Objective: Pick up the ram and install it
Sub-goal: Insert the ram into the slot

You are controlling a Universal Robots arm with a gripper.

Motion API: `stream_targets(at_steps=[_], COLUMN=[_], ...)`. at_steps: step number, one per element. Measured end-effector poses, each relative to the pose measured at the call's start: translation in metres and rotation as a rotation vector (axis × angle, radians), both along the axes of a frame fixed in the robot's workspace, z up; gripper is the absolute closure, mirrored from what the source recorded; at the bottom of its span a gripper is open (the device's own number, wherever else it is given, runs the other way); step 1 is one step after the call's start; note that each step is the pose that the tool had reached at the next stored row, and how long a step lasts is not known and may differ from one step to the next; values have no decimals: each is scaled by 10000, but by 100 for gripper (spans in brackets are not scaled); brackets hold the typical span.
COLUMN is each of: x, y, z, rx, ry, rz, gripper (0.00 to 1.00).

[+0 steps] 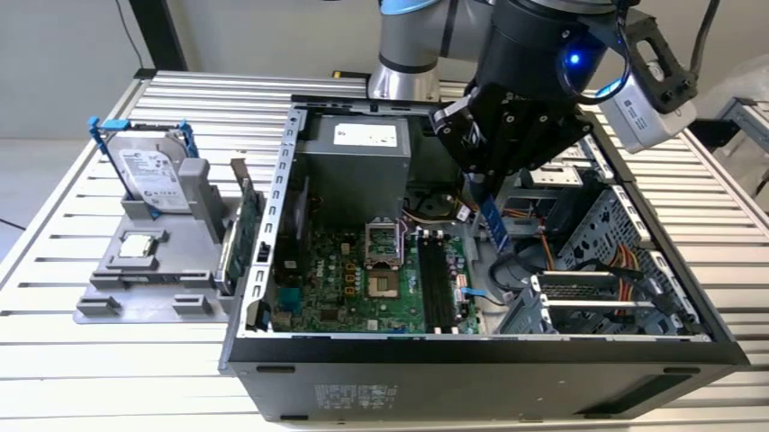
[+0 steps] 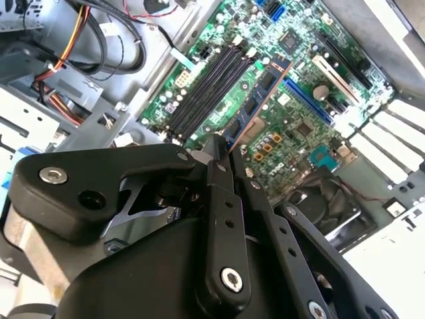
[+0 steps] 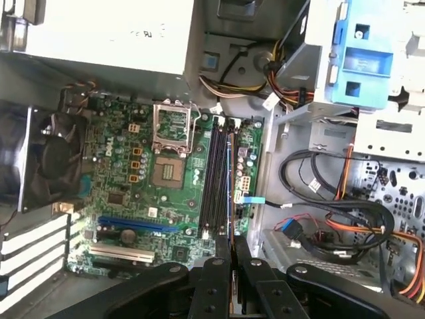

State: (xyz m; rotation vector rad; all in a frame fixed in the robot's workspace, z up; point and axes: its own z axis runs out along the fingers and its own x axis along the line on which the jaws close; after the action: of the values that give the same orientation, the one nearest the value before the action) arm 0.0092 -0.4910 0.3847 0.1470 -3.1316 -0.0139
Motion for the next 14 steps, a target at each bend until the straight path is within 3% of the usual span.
stream_targets(at_steps=[4,14], x=[0,0], y=[0,0], z=[0,0], rx=[-1,-1], ry=[0,0], rz=[-231,-238], gripper=[100,100])
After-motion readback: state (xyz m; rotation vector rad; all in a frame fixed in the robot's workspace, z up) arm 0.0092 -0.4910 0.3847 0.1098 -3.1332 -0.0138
